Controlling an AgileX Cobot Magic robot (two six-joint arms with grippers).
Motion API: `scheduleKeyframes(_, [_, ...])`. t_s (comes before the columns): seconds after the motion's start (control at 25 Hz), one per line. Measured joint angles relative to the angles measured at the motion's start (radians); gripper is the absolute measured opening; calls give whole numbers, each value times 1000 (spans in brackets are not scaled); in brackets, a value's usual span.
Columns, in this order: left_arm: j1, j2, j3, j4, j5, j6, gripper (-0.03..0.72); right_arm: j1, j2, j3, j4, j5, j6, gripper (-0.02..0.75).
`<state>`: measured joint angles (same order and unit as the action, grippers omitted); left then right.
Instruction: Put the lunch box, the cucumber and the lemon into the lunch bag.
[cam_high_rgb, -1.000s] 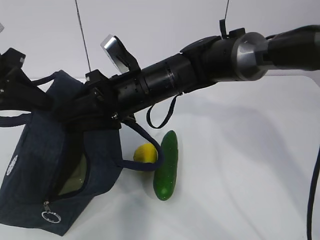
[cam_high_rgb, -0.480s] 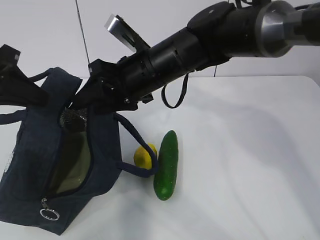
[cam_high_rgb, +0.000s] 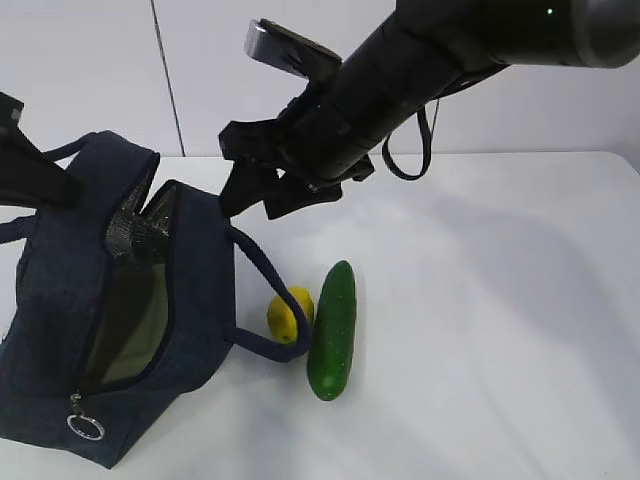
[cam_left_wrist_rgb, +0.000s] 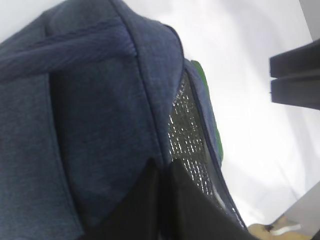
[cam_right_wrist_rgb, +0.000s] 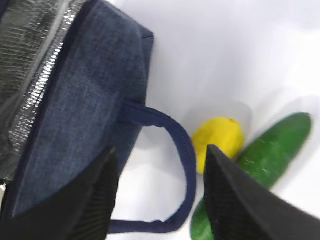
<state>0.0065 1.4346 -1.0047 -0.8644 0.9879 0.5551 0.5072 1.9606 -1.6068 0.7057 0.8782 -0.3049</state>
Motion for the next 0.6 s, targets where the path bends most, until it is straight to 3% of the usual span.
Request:
scheduleKeyframes(0.36, [0, -38, 22, 2, -51, 19, 1, 0, -78, 13, -268, 8, 202, 398])
scheduleKeyframes(0.6, [0, -53, 30, 2, -60, 34, 1, 0, -154, 183, -341, -37, 283, 398])
